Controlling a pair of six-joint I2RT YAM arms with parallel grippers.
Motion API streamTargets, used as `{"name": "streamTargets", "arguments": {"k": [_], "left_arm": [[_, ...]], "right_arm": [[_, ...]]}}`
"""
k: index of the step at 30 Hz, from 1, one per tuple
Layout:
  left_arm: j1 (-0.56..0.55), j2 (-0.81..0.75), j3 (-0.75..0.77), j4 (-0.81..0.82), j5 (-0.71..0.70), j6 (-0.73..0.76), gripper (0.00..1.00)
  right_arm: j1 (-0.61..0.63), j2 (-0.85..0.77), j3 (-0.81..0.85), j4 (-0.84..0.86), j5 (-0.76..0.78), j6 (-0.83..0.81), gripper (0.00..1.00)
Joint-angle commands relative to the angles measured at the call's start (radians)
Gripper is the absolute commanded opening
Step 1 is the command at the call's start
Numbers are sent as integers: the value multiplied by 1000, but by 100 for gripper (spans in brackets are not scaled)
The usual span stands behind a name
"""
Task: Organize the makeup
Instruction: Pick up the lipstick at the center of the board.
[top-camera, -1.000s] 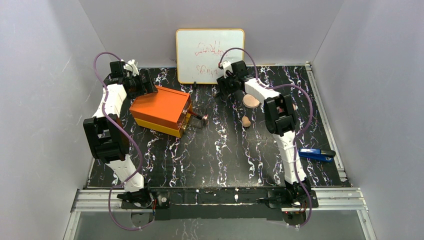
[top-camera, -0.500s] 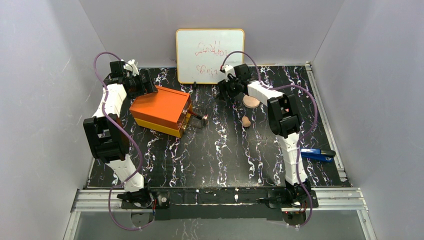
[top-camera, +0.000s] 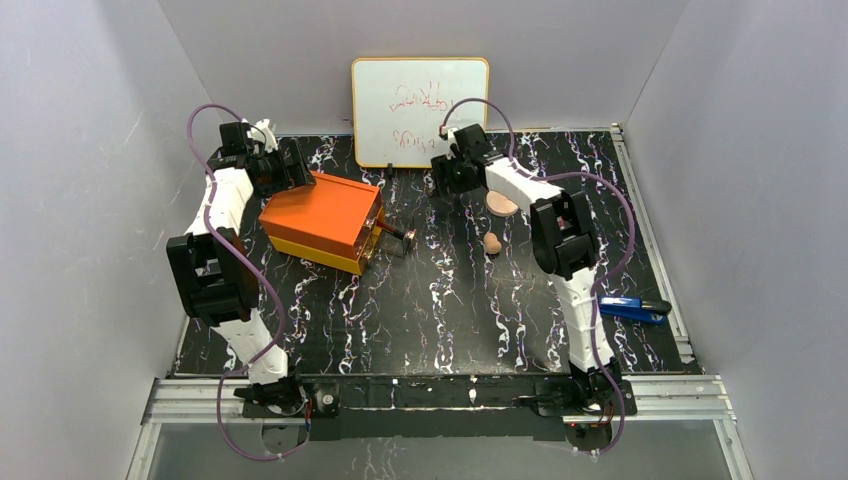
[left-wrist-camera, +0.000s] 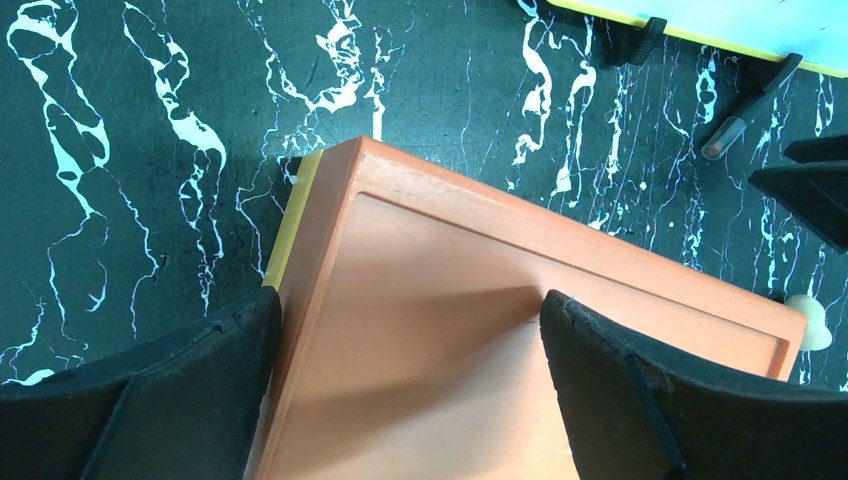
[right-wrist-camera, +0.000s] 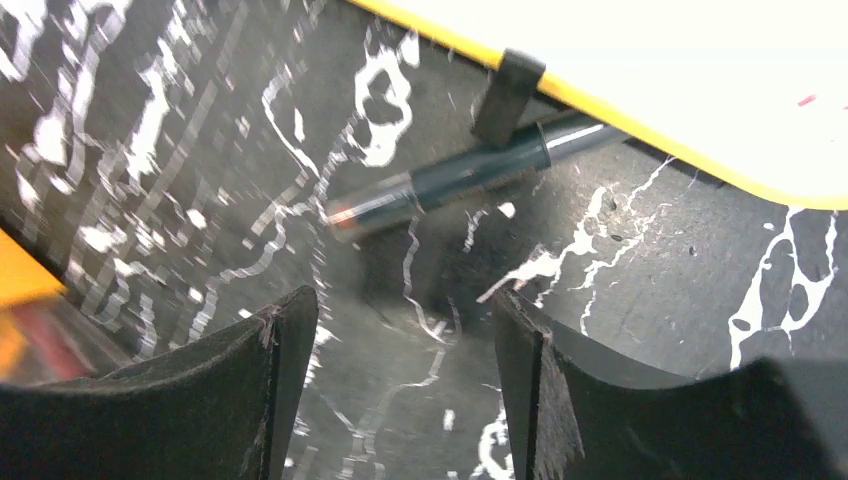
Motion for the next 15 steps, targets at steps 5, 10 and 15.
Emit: {"name": "streamTargets", "arguments": {"k": [5, 10, 15], "left_arm": [[-20, 53, -77, -132, -54, 43, 95], [-20, 34, -78, -130, -49, 42, 95], [-20, 30, -87, -121, -40, 37, 95]], "right_arm": [[111, 40, 259, -124, 323, 482, 73], [153, 176, 511, -300, 488, 581, 72], [162, 157, 450, -351, 579, 626, 70]]}}
